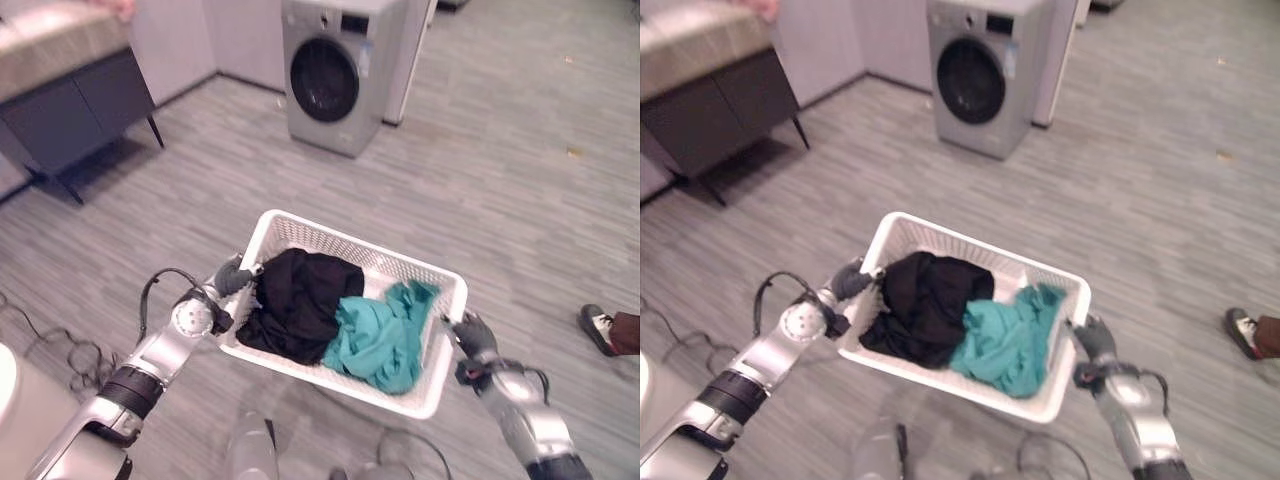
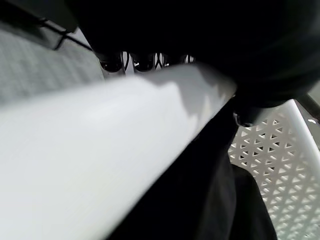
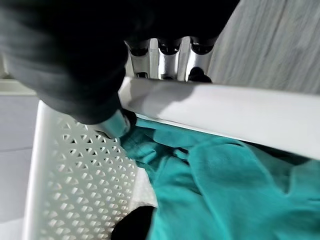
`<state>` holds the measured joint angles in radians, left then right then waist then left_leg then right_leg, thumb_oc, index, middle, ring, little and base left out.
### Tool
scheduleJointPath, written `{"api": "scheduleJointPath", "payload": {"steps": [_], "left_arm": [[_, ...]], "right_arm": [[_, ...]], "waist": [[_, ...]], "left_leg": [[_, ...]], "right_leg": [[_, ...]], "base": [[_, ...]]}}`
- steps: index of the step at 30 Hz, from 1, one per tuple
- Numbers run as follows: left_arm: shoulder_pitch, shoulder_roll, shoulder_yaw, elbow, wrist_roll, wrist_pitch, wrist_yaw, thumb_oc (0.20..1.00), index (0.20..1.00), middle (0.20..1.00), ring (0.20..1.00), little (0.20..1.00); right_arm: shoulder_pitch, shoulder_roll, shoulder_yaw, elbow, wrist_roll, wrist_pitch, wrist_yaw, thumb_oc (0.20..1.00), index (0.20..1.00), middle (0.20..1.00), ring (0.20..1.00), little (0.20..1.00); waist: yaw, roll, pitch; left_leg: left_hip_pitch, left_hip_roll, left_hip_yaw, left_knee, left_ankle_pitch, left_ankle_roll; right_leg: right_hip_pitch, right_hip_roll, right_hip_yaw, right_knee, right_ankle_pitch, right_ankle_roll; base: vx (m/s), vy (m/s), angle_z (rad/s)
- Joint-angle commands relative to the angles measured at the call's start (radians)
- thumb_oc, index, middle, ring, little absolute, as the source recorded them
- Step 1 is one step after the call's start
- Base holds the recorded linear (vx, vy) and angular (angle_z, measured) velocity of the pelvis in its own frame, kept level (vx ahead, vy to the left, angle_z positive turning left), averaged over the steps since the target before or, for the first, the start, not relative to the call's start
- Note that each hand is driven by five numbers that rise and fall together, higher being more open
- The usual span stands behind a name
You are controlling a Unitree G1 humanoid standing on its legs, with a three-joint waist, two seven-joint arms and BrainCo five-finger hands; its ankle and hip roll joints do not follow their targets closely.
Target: Grab the laundry basket,head to the washer,open it,put in the laundry and shut it.
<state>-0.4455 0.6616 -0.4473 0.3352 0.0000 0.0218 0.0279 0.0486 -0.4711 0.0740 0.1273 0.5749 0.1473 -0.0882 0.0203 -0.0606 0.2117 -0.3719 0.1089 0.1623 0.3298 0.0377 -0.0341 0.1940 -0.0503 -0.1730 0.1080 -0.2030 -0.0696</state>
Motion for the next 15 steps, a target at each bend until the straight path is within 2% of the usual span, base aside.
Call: {"api": "scheduleJointPath", "payload": {"steps": [1,3,6,8,9,10,11,12,13,14,15], "left_arm": [[-0.095,0.080,0.180,0.041,-0.038,0.000,0.072,0.200,0.200,0.200,0.200,0.200],[-0.091,0.082,0.179,0.047,-0.034,0.001,0.076,0.200,0.200,0.200,0.200,0.200],[-0.085,0.094,0.179,0.052,-0.045,0.005,0.070,0.200,0.200,0.200,0.200,0.200],[-0.079,0.103,0.176,0.051,-0.049,0.004,0.068,0.200,0.200,0.200,0.200,0.200],[-0.078,0.108,0.173,0.051,-0.049,0.003,0.063,0.200,0.200,0.200,0.200,0.200],[-0.069,0.118,0.167,0.055,-0.050,0.001,0.064,0.200,0.200,0.200,0.200,0.200],[-0.070,0.128,0.164,0.063,-0.056,0.003,0.066,0.200,0.200,0.200,0.200,0.200],[-0.084,0.128,0.151,0.070,-0.050,0.006,0.066,0.200,0.200,0.200,0.200,0.200],[-0.083,0.133,0.152,0.067,-0.057,0.011,0.076,0.200,0.200,0.200,0.200,0.200],[-0.083,0.133,0.153,0.067,-0.057,0.011,0.076,0.200,0.200,0.200,0.200,0.200],[-0.086,0.134,0.152,0.078,-0.061,0.009,0.082,0.200,0.200,0.200,0.200,0.200]], "right_arm": [[-0.016,-0.081,-0.064,-0.062,0.013,-0.090,0.060,0.200,0.200,0.200,0.200,0.200],[-0.045,-0.073,-0.051,-0.041,0.014,-0.095,0.054,0.200,0.200,0.200,0.200,0.200],[-0.092,-0.056,-0.029,-0.013,0.020,-0.090,0.055,0.200,0.200,0.200,0.200,0.200],[-0.103,-0.049,-0.028,0.002,0.020,-0.089,0.052,0.200,0.200,0.200,0.200,0.200],[-0.104,-0.045,-0.031,0.012,0.018,-0.088,0.051,0.200,0.200,0.200,0.200,0.200],[-0.114,-0.035,-0.027,0.026,0.013,-0.091,0.050,0.200,0.200,0.200,0.200,0.200],[-0.127,-0.026,-0.025,0.038,0.007,-0.082,0.049,0.200,0.200,0.200,0.200,0.200],[-0.137,-0.018,-0.021,0.050,-0.005,-0.078,0.046,0.200,0.200,0.200,0.200,0.200],[-0.161,-0.005,-0.013,0.056,-0.028,-0.074,0.036,0.200,0.200,0.200,0.200,0.200],[-0.163,-0.006,-0.012,0.056,-0.028,-0.074,0.036,0.200,0.200,0.200,0.200,0.200],[-0.171,0.000,-0.012,0.066,-0.036,-0.075,0.035,0.200,0.200,0.200,0.200,0.200]], "waist": [[0.047,0.000,-0.024],[0.064,-0.001,-0.028],[0.083,0.004,-0.050],[0.096,-0.006,-0.078],[0.101,-0.021,-0.089],[0.107,-0.038,-0.093],[0.108,-0.040,-0.091],[0.101,-0.042,-0.085],[0.087,-0.011,-0.066],[0.089,-0.009,-0.067],[0.078,0.007,-0.062]], "left_leg": [[0.141,-0.038,-0.020,-0.302,0.042,-0.009],[0.105,-0.056,-0.050,-0.392,0.055,-0.013],[0.109,-0.053,-0.057,-0.370,0.071,-0.003],[0.123,-0.070,-0.076,-0.344,0.103,0.014],[0.126,-0.085,-0.079,-0.305,0.097,0.024],[0.129,-0.106,-0.071,-0.263,0.077,0.043],[0.150,-0.111,-0.063,-0.243,0.053,0.063],[0.177,-0.126,-0.052,-0.229,0.022,0.087],[0.244,-0.121,-0.040,-0.223,-0.024,0.124],[0.241,-0.119,-0.038,-0.224,-0.021,0.124],[0.271,-0.120,-0.041,-0.226,-0.039,0.140]], "right_leg": [[-0.021,0.078,-0.032,-0.113,0.068,0.112],[0.020,0.090,-0.009,-0.090,0.018,0.104],[0.068,0.103,0.037,-0.061,-0.036,0.099],[0.075,0.088,0.056,-0.004,-0.040,0.111],[0.072,0.072,0.062,0.052,-0.013,0.133],[0.052,0.044,0.064,0.154,0.096,0.182],[0.002,0.020,0.068,0.273,0.171,0.215],[-0.029,-0.012,0.067,0.396,0.271,0.254],[-0.123,-0.058,0.036,0.645,0.356,0.268],[-0.129,-0.056,0.038,0.649,0.358,0.266],[-0.178,-0.072,0.017,0.730,0.356,0.264]], "base": [[0.42,0.060,-0.19],[0.52,0.039,-0.51],[0.56,0.097,-0.61],[0.60,0.143,-0.21],[0.59,0.160,-0.31],[0.56,0.187,-0.14],[0.55,0.218,-0.22],[0.57,0.295,-0.33],[0.42,0.225,-0.29],[0.36,0.226,-0.29],[0.29,0.150,-0.17]]}}
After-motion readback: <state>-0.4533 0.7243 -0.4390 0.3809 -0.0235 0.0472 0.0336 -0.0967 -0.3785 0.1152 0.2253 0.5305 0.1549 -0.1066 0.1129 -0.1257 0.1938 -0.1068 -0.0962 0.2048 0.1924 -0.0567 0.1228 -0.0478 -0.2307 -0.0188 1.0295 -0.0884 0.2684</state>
